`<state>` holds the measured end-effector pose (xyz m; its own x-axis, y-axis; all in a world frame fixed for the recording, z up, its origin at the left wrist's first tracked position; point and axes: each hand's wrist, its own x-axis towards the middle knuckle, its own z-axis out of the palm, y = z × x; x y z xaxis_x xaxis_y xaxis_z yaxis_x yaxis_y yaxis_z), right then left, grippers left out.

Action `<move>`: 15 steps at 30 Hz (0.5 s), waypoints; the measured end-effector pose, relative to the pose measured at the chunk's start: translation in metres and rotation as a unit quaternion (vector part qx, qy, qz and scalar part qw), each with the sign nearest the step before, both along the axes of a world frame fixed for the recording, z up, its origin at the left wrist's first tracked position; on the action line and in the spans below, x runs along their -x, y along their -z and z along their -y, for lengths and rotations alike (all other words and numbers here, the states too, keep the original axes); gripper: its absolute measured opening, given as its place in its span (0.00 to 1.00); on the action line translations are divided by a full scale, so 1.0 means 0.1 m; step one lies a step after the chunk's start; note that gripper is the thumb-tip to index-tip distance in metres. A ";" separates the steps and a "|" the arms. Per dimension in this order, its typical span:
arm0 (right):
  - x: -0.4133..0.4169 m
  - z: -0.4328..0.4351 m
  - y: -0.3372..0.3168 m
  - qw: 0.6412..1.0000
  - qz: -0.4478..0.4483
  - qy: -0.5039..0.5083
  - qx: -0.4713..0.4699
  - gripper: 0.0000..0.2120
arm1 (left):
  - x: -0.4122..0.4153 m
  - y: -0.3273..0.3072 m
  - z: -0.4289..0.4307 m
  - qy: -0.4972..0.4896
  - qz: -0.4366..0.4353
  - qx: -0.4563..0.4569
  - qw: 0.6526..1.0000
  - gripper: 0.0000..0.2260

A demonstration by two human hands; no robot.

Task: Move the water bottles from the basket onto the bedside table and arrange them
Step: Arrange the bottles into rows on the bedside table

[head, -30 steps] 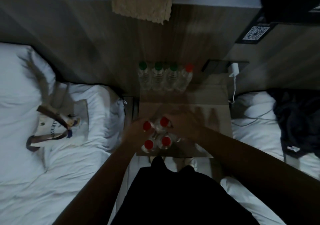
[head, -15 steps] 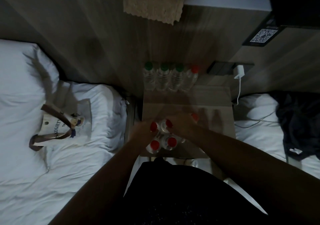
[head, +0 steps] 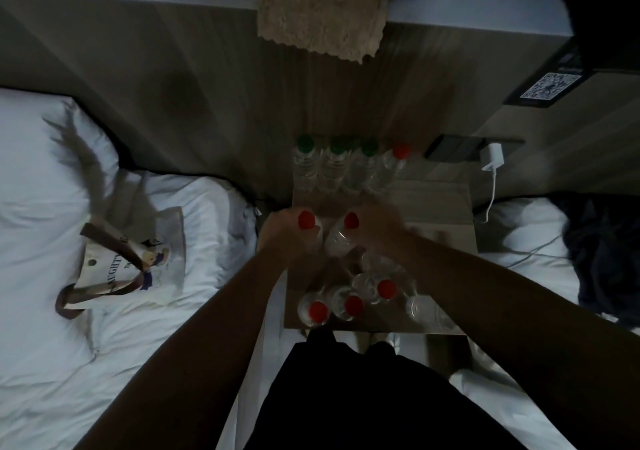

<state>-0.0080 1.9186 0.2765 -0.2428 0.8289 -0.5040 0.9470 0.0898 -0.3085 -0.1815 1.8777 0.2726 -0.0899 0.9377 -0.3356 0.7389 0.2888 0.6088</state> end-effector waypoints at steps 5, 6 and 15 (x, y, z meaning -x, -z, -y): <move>0.07 -0.27 0.02 0.999 -0.012 0.048 -0.016 0.13 | 0.03 -0.03 -0.32 -0.031 -0.010 0.019 0.999 0.13; 0.08 -0.32 0.03 0.998 -0.015 0.056 -0.016 0.13 | 0.05 -0.03 -0.37 -0.033 -0.005 0.021 0.999 0.12; 0.16 -0.65 0.17 0.996 -0.014 0.074 -0.038 0.10 | 0.17 0.09 -0.72 -0.042 0.045 0.041 0.997 0.09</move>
